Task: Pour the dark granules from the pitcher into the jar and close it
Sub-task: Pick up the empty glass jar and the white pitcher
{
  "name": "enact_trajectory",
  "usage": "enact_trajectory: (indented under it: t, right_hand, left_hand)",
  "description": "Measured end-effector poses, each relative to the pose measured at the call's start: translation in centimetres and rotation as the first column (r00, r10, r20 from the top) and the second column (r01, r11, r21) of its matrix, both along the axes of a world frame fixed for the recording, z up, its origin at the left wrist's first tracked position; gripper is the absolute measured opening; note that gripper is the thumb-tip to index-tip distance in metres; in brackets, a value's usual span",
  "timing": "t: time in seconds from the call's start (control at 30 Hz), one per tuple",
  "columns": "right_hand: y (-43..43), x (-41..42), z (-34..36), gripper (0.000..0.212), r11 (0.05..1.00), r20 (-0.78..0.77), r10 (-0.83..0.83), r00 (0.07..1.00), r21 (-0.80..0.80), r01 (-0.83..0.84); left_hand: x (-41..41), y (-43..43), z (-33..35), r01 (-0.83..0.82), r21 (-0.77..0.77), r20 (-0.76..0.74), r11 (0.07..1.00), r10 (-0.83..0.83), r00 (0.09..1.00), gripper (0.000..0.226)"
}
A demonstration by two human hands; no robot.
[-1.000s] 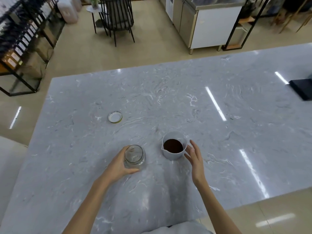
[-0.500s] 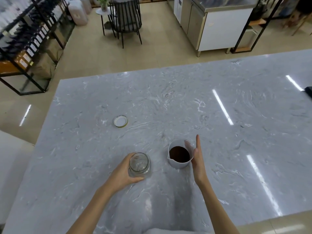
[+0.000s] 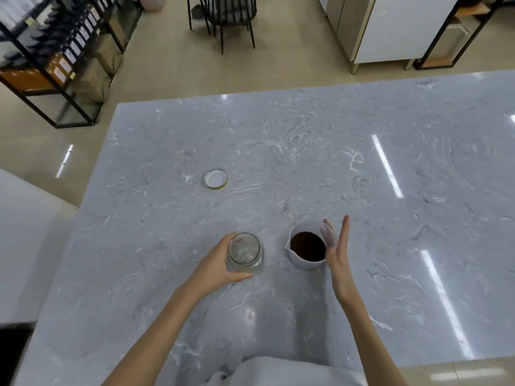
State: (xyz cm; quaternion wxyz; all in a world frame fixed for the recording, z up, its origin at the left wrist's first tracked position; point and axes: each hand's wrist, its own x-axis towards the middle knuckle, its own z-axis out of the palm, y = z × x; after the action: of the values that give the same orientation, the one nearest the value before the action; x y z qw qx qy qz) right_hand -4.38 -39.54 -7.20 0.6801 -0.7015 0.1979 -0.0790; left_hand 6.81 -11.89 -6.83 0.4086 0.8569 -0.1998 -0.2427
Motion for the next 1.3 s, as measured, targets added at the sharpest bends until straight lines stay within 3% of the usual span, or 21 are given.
enact_trajectory:
  t: [0.13, 0.3, 0.4, 0.53, 0.73, 1.1, 1.3]
  right_hand:
    - [0.3, -1.0, -0.4, 0.121, 0.996, -0.032, 0.043, 0.999, -0.081, -0.045]
    - [-0.1, -0.5, -1.0, 0.127, 0.99, -0.043, 0.085, 0.995, -0.112, -0.089]
    - [-0.2, -0.1, -1.1, 0.125, 0.988, 0.004, 0.072, 0.997, -0.135, -0.071]
    - [0.9, 0.2, -1.5, 0.101, 0.99, 0.062, 0.006, 0.998, -0.142, 0.003]
    - [2.1, 0.7, -1.7, 0.093, 0.989, 0.095, -0.097, 0.991, -0.1, 0.106]
    - [3.6, 1.1, -1.3, 0.093, 0.971, 0.101, -0.173, 0.98, -0.151, 0.187]
    - [3.9, 0.2, -1.9, 0.117, 0.965, 0.03, -0.142, 0.989, -0.22, 0.145]
  left_hand:
    - [-0.1, -0.1, 0.1, -0.006, 0.004, 0.01, 1.0, 0.006, 1.0, 0.088]
    - [-0.1, -0.2, 0.1, 0.002, 0.006, 0.02, 1.0, -0.002, 1.0, 0.088]
    - [-0.1, -0.1, 0.0, -0.002, 0.014, 0.022, 1.0, 0.001, 1.0, 0.087]
    - [-0.2, -0.1, -0.2, -0.02, 0.021, 0.02, 1.0, 0.019, 1.0, 0.089]
    - [-0.4, -0.1, -0.3, -0.047, 0.007, 0.024, 0.999, 0.047, 0.999, 0.086]
    - [-0.1, -0.4, -0.3, -0.019, 0.034, 0.035, 0.999, 0.018, 0.999, 0.093]
    - [-0.1, -0.4, -0.1, -0.009, 0.049, 0.054, 0.999, 0.006, 0.999, 0.095]
